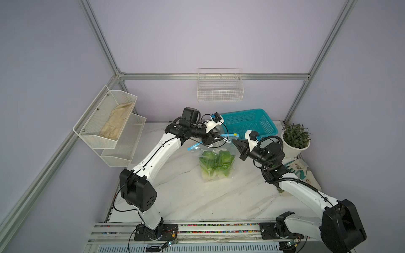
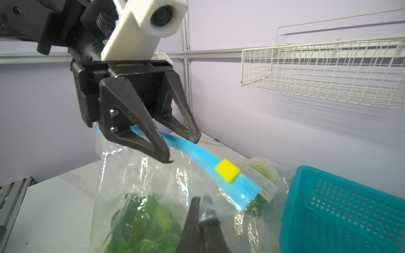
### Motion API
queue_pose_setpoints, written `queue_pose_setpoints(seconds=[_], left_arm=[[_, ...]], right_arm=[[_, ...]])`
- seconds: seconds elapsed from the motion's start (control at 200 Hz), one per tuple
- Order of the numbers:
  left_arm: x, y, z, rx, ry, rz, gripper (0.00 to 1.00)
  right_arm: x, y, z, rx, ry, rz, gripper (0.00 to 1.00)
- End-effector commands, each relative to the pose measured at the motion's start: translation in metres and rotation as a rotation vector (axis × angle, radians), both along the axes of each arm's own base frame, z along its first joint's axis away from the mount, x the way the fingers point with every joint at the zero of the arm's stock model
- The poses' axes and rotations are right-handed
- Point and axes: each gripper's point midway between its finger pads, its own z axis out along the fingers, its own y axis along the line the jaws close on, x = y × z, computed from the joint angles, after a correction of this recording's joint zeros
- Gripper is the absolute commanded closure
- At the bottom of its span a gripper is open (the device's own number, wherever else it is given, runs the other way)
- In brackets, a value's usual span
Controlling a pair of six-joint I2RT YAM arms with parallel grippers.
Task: Open the zip-top bag and take out the chinese cabbages
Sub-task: Adjust the zipper food storage bag at the center of the board, then unzip the zipper on the zipper food storage bag.
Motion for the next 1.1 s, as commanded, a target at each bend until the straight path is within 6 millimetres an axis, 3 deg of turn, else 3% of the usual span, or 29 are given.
queue_pose_setpoints(seconds=[0.0, 0.21, 0.24, 0.315, 0.34, 0.53, 0.855, 0.985, 1.095], left_arm=[[-0.005, -0.001, 0.01, -0.023, -0.006, -0.022, 0.67], [-0.007, 0.0, 0.007, -0.007, -0.022, -0.04, 0.91], [-0.006, 0.001, 0.008, -0.006, -0.031, -0.04, 0.92], [-0.005, 0.003, 0.01, 0.0, -0.05, -0.041, 0.94], [-0.004, 0.004, 0.011, 0.003, -0.057, -0.041, 0.94], [-0.007, 0.005, 0.019, 0.005, -0.113, -0.075, 0.99], [-0.014, 0.008, 0.026, 0.005, -0.155, -0.093, 1.0], [-0.017, 0.011, 0.03, 0.009, -0.177, -0.089, 1.0], [-0.017, 0.012, 0.034, 0.012, -0.193, -0.079, 1.0]], right_arm=[[-0.003, -0.003, 0.021, 0.042, -0.031, -0.007, 1.0], [-0.01, -0.004, 0.024, 0.048, -0.033, 0.02, 1.0], [-0.012, -0.004, 0.024, 0.051, -0.031, 0.026, 0.93], [-0.015, -0.006, 0.028, 0.062, -0.028, 0.04, 0.7], [-0.016, -0.007, 0.029, 0.065, -0.029, 0.045, 0.66], [-0.014, -0.014, 0.028, 0.079, -0.002, 0.07, 0.62], [-0.002, 0.005, 0.025, 0.099, 0.12, 0.186, 0.51], [0.003, 0.007, 0.026, 0.108, 0.164, 0.198, 0.55], [0.002, 0.008, 0.026, 0.111, 0.183, 0.204, 0.75]])
